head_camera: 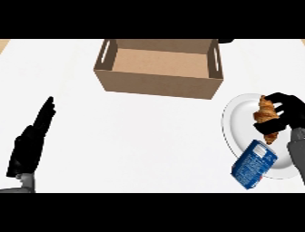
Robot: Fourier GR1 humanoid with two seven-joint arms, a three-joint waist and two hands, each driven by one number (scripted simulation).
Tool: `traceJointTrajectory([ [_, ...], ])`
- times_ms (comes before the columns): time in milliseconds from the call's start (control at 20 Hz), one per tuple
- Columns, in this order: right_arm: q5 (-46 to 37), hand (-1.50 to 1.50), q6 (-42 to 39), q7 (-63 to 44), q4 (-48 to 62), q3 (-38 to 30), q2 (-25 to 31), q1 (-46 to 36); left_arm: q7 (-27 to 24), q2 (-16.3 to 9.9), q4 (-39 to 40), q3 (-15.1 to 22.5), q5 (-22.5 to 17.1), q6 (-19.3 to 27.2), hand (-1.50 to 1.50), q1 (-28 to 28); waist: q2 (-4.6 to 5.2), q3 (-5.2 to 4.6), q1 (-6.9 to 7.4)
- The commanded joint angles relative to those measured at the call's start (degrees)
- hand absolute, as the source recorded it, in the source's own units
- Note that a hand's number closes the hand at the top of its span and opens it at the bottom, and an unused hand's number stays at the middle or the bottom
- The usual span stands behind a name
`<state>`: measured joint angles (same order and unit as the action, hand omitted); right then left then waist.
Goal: Pick the croissant from the plate and place it in the cardboard box
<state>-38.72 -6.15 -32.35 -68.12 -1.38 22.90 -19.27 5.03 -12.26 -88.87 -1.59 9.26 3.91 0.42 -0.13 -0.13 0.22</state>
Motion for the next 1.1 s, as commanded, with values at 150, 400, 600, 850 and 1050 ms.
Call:
traceJointTrajectory([
  [150,-7.01,1.5,6.91,4.36,2.89,-0.3,2.06,0.11,0.42,-0.68,1.15,-2.16,-0.69,-1.69,0.0,-1.47,0.14,0.14,-0.09],
  [400,-6.94,1.5,-1.35,19.65,5.24,6.79,6.16,-11.59,-0.07,0.84,-0.59,1.26,0.21,-2.11,0.0,-2.62,1.55,0.35,4.63],
  [600,-7.72,1.5,-5.9,34.73,4.39,13.09,9.36,-15.5,-0.13,0.74,-1.22,2.77,0.57,-3.23,0.0,-3.53,2.9,0.54,9.05],
  [850,-6.6,1.5,-4.79,52.17,11.01,11.98,14.75,-22.47,0.09,1.26,-0.75,3.69,0.56,-3.8,0.0,-4.38,3.14,0.56,8.22],
  [1050,-3.01,1.5,-4.81,63.24,19.29,8.17,16.62,-27.88,-0.33,1.73,0.91,2.74,0.79,-2.55,0.0,-5.22,3.11,0.48,7.27],
])
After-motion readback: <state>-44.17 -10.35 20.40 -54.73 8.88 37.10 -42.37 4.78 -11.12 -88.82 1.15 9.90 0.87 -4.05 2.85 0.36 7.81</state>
